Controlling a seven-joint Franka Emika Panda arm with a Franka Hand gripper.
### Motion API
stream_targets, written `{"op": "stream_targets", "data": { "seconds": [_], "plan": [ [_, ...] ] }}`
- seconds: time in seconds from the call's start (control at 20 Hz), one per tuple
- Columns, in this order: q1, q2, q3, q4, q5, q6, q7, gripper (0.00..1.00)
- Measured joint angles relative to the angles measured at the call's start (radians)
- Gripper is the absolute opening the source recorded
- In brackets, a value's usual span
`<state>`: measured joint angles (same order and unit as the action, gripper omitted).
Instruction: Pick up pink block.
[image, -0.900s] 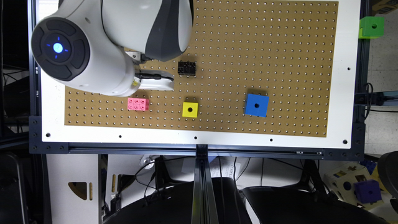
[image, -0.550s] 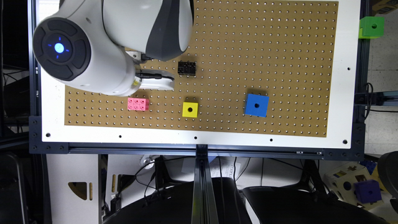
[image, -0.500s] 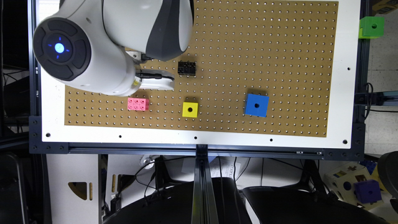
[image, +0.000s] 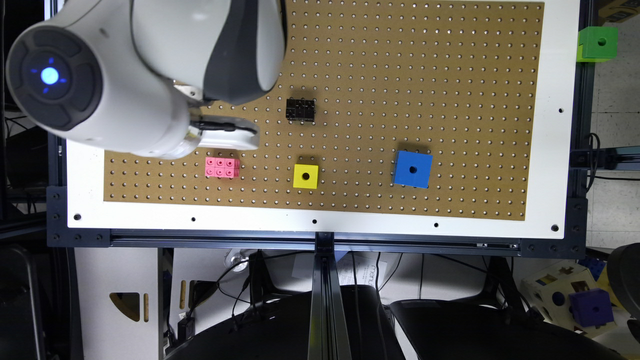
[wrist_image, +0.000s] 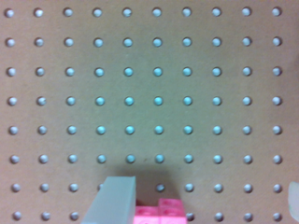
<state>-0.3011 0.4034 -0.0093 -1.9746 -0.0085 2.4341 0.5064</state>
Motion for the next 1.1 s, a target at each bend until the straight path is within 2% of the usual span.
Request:
{"op": "stream_targets", "data": {
  "seconds": [0.1,0.45,0.75,0.95,1.1],
  "plan": [
    [0.000,0.017,0.001,0.016,0.0000,0.000,0.000,1.00],
    [0.000,0.072,0.005,0.030,0.0000,0.029,0.000,1.00],
    [0.000,0.088,0.006,0.039,0.0000,0.031,0.000,1.00],
    [0.000,0.140,0.006,0.042,0.0000,0.076,0.000,1.00],
    [0.000,0.162,0.006,0.054,0.0000,0.088,0.000,1.00]
  ]
}}
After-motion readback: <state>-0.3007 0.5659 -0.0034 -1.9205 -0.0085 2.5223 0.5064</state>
